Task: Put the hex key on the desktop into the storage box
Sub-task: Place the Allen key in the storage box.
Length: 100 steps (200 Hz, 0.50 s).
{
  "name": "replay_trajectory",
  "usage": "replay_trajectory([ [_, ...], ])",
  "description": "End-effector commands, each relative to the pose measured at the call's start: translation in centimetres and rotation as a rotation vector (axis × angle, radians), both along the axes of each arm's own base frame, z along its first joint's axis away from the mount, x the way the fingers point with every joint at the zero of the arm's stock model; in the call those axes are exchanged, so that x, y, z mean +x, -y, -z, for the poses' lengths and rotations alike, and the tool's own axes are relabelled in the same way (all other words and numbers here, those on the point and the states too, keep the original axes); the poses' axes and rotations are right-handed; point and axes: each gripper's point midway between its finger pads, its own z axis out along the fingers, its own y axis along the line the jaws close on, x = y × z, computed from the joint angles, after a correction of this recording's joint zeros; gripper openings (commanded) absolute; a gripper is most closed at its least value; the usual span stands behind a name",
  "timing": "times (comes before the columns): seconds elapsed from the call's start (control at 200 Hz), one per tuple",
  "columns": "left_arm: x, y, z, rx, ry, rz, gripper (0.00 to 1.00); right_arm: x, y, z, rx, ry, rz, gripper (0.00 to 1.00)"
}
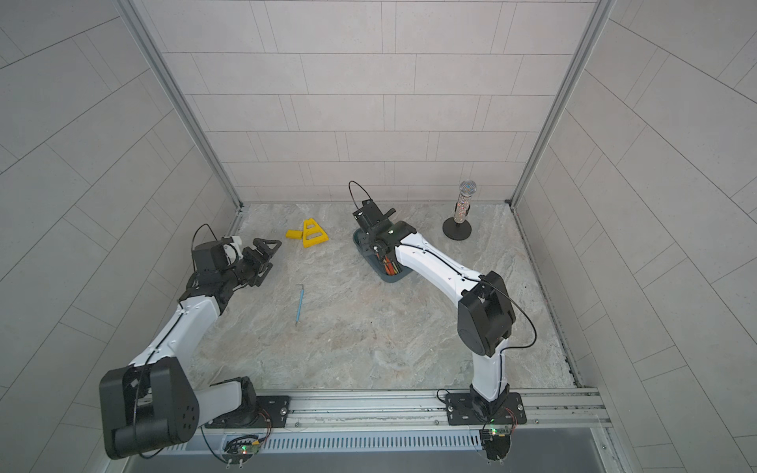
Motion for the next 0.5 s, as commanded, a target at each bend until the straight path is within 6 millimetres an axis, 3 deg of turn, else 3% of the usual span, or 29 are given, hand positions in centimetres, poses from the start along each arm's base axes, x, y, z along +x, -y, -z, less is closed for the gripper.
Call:
replay_trajectory([
  [0.0,0.4,0.4,-1.1,0.017,0.037,0.029,1.00,1.6,1.1,2.8,-0.085,-0.058,-0.031,0.00],
  [0.18,0.4,0.4,-1.0,0.019,0.032,0.027,1.00,4.5,2.2,7.1,-0.101,-0.136,-0.019,0.00],
  [0.37,0.4,0.5,-0.8,0.020,0.027,0.030,1.00,5.7,2.5,9.3,-0.114,-0.170,-0.010,0.00],
  [0.495,0.4,0.4,-0.8,0.020,0.025,0.029,1.00,5.2,2.4,9.2,-0.094,-0.186,-0.011,0.46],
])
